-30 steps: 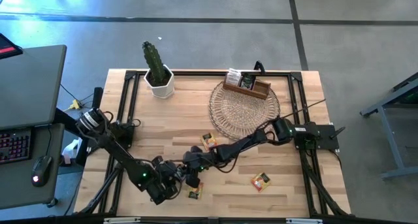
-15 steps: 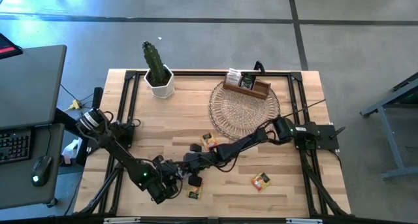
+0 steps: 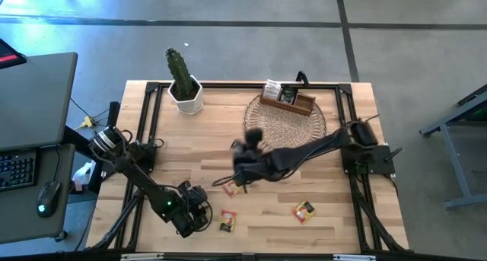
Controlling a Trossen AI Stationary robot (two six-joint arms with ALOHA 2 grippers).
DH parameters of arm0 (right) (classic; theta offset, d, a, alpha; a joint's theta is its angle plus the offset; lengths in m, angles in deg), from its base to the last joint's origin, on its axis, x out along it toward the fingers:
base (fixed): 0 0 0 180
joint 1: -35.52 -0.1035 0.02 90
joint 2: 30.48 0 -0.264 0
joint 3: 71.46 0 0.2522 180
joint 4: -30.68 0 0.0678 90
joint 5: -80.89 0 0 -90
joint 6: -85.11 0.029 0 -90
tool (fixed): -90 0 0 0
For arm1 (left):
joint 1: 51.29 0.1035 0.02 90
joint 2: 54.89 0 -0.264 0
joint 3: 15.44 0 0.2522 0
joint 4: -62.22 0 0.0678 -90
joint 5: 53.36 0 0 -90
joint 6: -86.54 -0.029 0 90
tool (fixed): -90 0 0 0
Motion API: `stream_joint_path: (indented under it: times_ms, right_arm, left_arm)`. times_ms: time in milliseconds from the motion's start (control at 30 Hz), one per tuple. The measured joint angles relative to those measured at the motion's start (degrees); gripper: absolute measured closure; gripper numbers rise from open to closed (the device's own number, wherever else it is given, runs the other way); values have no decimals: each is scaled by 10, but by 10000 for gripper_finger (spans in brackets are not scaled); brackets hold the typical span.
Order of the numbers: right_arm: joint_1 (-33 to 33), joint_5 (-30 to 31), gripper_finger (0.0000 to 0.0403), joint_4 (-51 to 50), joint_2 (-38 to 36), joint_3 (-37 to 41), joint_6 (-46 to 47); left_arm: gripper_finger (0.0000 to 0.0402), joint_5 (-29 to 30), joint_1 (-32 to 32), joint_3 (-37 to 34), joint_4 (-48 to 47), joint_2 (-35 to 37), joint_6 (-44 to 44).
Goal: Pick & Place Tea
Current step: Put the blue tea bag into the middle section of the wooden organizer
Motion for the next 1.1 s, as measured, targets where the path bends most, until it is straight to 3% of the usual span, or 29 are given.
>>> stream_joint_path:
  times_ms: [67, 200, 300, 467, 633, 800, 900, 1100]
  right_arm:
    - [14, 63, 397, -34, -28, 24, 12]
    - [69, 22, 400, -54, -107, 124, 63]
    - [113, 52, 400, -14, -165, 222, 47]
    - [181, 36, 401, 139, -237, 371, -60]
    - [246, 5, 401, 336, -260, 485, -194]
    - [295, -19, 402, 470, -260, 534, -277]
    - [315, -6, 402, 491, -260, 535, -302]
    - [352, -47, 401, 494, -260, 535, -314]
  left_arm:
    - [199, 5, 0, 0, 1, 0, 1]
    - [199, 4, 0, 0, 5, 0, 1]
    - [199, 2, 0, 0, 6, 0, 1]
    - [199, 2, 0, 0, 9, 0, 1]
    - [199, 7, 0, 0, 15, 0, 1]
    - [199, 8, 0, 0, 18, 0, 1]
    - [199, 9, 0, 0, 19, 0, 1]
    - [199, 9, 0, 0, 19, 0, 1]
